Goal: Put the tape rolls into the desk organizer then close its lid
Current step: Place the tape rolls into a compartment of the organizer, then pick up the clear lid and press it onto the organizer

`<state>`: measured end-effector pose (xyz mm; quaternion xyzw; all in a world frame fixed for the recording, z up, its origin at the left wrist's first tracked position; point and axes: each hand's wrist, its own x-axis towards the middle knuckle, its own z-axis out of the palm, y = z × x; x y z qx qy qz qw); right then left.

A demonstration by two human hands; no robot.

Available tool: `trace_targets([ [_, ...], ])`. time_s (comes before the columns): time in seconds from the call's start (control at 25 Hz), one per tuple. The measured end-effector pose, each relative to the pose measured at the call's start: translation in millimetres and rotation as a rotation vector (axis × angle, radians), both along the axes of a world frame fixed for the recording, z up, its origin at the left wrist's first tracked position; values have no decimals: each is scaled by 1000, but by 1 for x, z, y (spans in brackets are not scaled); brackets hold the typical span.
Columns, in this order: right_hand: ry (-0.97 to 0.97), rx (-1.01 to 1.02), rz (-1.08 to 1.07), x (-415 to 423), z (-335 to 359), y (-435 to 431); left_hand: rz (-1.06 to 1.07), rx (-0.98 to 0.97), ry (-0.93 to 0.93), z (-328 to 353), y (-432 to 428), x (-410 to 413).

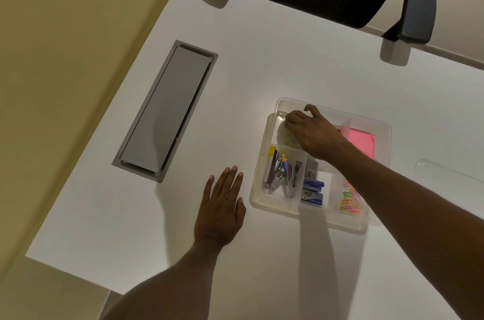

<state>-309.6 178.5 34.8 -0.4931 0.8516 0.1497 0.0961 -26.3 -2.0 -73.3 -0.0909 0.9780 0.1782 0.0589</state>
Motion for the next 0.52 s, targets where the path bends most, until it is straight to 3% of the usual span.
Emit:
trace_targets([
  [0.16,2,-64,-85,11,-4,-2,-1,12,9,2,-1,0],
  [0.36,-63,-726,-715,70,-1,20,-19,16,20,7,-2,-1],
  [0.44,-39,-837,-829,108,0,36,-25,21,13,10,-2,0],
  [0.52,-27,-816,-858,145,2,51,-25,20,10,16,-1,0],
])
